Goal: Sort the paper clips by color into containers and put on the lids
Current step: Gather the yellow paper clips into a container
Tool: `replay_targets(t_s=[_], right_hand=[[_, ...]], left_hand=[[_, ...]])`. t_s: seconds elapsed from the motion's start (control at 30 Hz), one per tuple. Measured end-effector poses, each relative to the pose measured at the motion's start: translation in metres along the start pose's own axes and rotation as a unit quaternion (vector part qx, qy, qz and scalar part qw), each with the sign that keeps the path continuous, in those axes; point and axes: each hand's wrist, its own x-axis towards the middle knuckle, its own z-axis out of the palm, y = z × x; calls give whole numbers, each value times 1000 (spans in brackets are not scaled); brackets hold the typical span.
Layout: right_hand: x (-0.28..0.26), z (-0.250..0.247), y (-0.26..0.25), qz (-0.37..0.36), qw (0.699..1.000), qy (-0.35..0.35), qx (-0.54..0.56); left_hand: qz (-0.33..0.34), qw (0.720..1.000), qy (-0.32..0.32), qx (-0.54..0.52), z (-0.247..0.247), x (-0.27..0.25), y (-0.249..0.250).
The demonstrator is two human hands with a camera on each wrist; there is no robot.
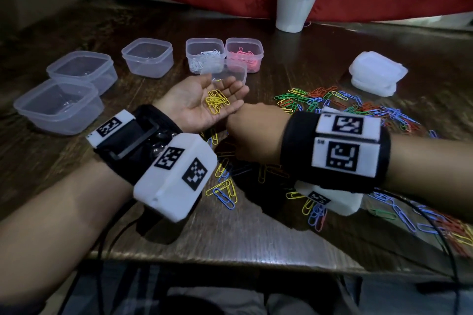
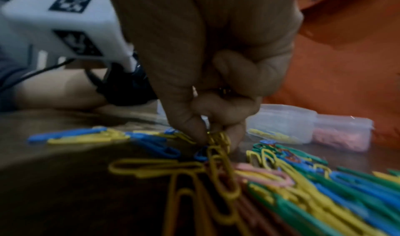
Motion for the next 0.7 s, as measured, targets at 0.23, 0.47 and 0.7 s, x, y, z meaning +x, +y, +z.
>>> replay_targets(t_s=[0.23,0.47,0.7], right_hand=[[2,-5,5,4,1000,24,14],[29,-35,52,95,914,57,391],[35,-29,61,108,895,113,418]], left_hand=[[2,1000,-6,0,1,-3,0],[-15,999,-27,10,4,-5,-4],[-30,999,-19,6,2,-4,-4]])
